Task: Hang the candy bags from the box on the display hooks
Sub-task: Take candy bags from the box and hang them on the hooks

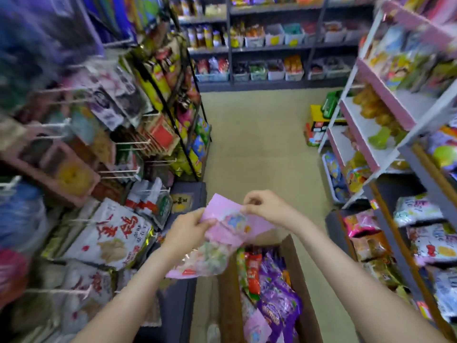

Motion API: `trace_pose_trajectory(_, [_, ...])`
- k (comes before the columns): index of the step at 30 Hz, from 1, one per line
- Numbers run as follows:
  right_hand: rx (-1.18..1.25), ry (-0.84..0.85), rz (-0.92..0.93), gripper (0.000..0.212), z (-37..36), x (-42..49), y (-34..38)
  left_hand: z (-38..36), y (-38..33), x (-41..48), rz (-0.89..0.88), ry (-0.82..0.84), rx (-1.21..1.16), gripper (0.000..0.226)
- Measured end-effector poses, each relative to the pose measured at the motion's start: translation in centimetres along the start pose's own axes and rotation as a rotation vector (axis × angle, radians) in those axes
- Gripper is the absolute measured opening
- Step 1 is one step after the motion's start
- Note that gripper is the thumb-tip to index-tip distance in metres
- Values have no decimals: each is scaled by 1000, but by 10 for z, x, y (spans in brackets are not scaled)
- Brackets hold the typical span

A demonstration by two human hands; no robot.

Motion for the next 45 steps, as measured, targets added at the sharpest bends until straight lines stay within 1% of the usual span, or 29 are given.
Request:
trace_pose_trajectory(2, [-34, 25, 115, 27, -11, 21, 46, 42, 7, -20, 35, -117, -98, 22])
trace_pose_trajectory(3, [-46, 29, 173, 25, -17, 31, 68, 61, 13, -30, 68, -168, -142, 22])
trace_pose_trajectory(5, [-99, 12, 287, 26, -31, 50, 113, 101, 21, -55, 57, -294, -254, 12])
trace_pose_trajectory(6, [-118, -9, 334, 26, -38, 57, 137, 120, 23, -67, 38, -378, -310, 15])
trace_pose_trajectory(8, [-76, -71, 396, 21, -51, 67, 179, 160, 26, -95, 5, -577, -425, 38])
trace_pose_trajectory(10, [138, -63, 411, 18, -65, 71, 215, 196, 30, -125, -36, -763, -502, 56])
trace_pose_trajectory(11, [279, -33, 415, 17, -74, 73, 231, 211, 33, -138, -56, -829, -528, 61])
trace_pose_trajectory(12, [426, 2, 416, 13, -84, 74, 247, 224, 33, -153, -77, -896, -547, 61])
trace_pose_trajectory(13, [551, 43, 406, 8, -95, 74, 263, 235, 35, -166, -95, -956, -570, 56])
trace_pose_trajectory(14, [644, 77, 404, 5, -105, 75, 278, 245, 34, -179, -116, -1014, -609, 47])
trace_pose_trajectory(16, [762, 141, 432, 16, -123, 75, 308, 260, 29, -204, -152, -1092, -681, 20])
trace_pose_trajectory(18, [819, 199, 457, 24, -137, 74, 334, 272, 28, -225, -182, -1139, -697, 9])
trace_pose_trajectory(19, [825, 202, 467, 33, -142, 72, 347, 277, 31, -233, -188, -1167, -703, 12])
trace_pose_trajectory(21, [838, 211, 489, 64, -152, 66, 373, 287, 37, -250, -193, -1239, -703, 21])
trace_pose_trajectory(22, [840, 216, 501, 74, -157, 64, 384, 292, 38, -258, -184, -1282, -692, 21])
trace_pose_trajectory(23, [832, 226, 510, 74, -162, 62, 395, 297, 40, -266, -168, -1329, -689, 27])
trace_pose_trajectory(25, [829, 250, 526, 53, -171, 55, 414, 305, 47, -278, -120, -1408, -692, 42])
trace_pose_trajectory(26, [831, 270, 540, 44, -177, 52, 423, 310, 51, -286, -114, -1439, -702, 45])
trace_pose_trajectory(28, [851, 301, 563, 33, -187, 47, 437, 316, 58, -296, -108, -1455, -735, 51])
trace_pose_trajectory(29, [858, 312, 574, 26, -193, 44, 443, 318, 62, -301, -99, -1467, -756, 47])
trace_pose_trajectory(31, [849, 322, 596, 16, -202, 38, 455, 321, 64, -312, -113, -1506, -778, 28])
trace_pose_trajectory(32, [847, 322, 609, 18, -206, 38, 460, 323, 65, -316, -121, -1524, -781, 23])
trace_pose_trajectory(34, [844, 310, 623, 20, -210, 36, 469, 327, 67, -321, -131, -1547, -783, 20])
trace_pose_trajectory(35, [848, 298, 633, 20, -211, 36, 473, 330, 67, -323, -123, -1553, -782, 24])
trace_pose_trajectory(37, [856, 286, 647, 18, -210, 38, 476, 337, 66, -323, -84, -1544, -768, 40])
trace_pose_trajectory(38, [863, 287, 651, 17, -210, 41, 475, 340, 64, -322, -55, -1533, -759, 42])
trace_pose_trajectory(40, [885, 277, 643, 16, -208, 46, 472, 345, 60, -316, -34, -1500, -735, 44])
trace_pose_trajectory(43, [910, 231, 640, 12, -201, 56, 467, 348, 52, -308, -21, -1465, -692, 51])
trace_pose_trajectory(45, [917, 198, 637, 12, -196, 61, 466, 351, 46, -303, -1, -1460, -663, 49])
Point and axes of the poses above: each hand's wrist, its own x-axis towards the middle knuckle, its own z-axis out of the back of the hand, y = z × x, the point moved 3 cm from there along x, towards the middle knuckle, and after that the axes turned 10 degrees about z, right-handed, at the moved point
